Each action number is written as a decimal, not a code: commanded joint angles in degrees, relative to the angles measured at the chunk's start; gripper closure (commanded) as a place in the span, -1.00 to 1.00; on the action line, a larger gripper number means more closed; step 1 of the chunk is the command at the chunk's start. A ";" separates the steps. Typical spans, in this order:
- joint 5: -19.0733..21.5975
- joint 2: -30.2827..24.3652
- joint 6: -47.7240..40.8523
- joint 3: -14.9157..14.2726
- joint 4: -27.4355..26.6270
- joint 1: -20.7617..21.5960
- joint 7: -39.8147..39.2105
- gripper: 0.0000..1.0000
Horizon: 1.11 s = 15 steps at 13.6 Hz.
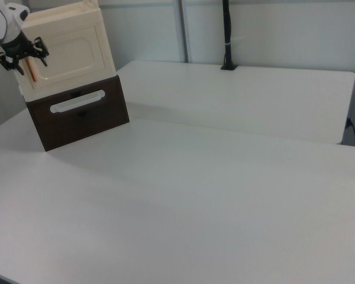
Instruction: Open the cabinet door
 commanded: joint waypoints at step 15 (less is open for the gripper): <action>2.98 1.60 5.66 -1.31 1.22 2.49 -0.15 0.17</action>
